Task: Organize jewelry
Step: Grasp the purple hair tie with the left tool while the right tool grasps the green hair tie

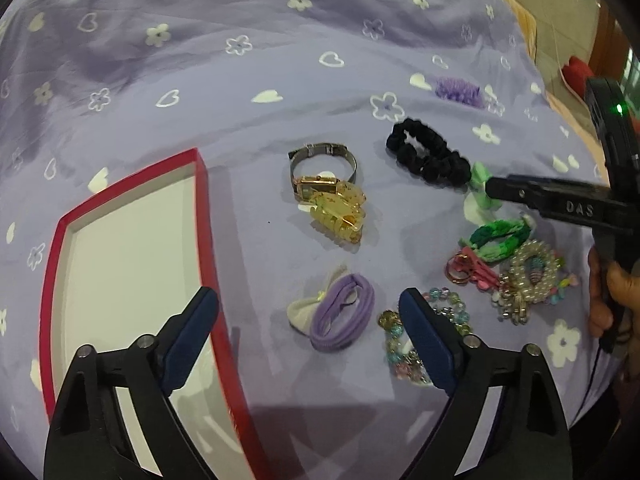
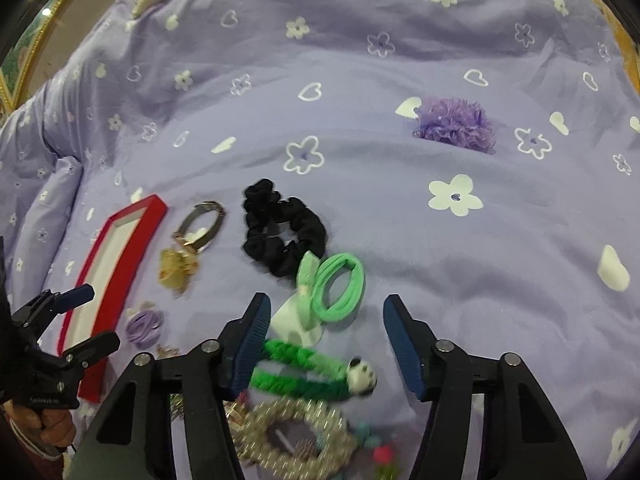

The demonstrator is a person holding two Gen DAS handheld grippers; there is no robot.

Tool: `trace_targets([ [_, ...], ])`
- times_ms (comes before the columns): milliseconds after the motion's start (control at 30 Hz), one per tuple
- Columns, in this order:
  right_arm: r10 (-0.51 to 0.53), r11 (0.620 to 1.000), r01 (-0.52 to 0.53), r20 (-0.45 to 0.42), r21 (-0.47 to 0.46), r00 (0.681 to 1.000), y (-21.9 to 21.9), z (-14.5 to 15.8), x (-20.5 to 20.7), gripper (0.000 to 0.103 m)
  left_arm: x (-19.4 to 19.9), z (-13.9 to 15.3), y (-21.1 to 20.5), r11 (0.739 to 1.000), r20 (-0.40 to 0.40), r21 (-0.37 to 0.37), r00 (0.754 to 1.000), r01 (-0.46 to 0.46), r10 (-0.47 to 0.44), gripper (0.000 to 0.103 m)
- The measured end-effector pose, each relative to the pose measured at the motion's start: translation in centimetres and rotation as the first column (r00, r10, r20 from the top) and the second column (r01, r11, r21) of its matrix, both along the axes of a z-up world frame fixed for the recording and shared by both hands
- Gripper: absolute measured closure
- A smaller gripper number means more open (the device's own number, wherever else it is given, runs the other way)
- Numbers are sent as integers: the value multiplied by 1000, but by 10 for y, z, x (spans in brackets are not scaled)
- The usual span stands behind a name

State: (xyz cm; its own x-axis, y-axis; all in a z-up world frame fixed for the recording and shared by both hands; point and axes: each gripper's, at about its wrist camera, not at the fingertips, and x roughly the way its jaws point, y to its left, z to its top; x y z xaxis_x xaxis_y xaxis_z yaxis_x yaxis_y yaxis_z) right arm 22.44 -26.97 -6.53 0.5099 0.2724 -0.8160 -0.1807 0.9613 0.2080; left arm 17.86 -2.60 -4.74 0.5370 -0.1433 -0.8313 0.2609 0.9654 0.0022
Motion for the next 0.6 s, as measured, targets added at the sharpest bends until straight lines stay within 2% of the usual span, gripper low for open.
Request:
trace_targets([
  [100,2,1000,-2,-23,-26,1000,4,-9,9,56,5,-9,-5,1000,-29,2,999,26,-26,33],
  [167,4,1000,-4,-26,-29,1000,5,-12,13,64,8,-14,-8,999,-47,9,998,37,-37,56],
  [300,5,1000,-5,-12,-26,1000,5,-12,12,79,9,-21,-7,999,-67,-13,996,51,-51,77],
  [367,5,1000,-5,-7,-13,1000,4,-11,11,87,7,-17,-4,998,-59,-33,997,51,-52,92],
  [467,-3,1000,3,12,5,1000,3,-6,6,94,4,-10,2,996,-48,-73,998,41,-44,102],
  [600,-2,999,0,40,50,999,2,7,-3,94,-3,0,12,993,-30,-118,999,18,-22,103],
])
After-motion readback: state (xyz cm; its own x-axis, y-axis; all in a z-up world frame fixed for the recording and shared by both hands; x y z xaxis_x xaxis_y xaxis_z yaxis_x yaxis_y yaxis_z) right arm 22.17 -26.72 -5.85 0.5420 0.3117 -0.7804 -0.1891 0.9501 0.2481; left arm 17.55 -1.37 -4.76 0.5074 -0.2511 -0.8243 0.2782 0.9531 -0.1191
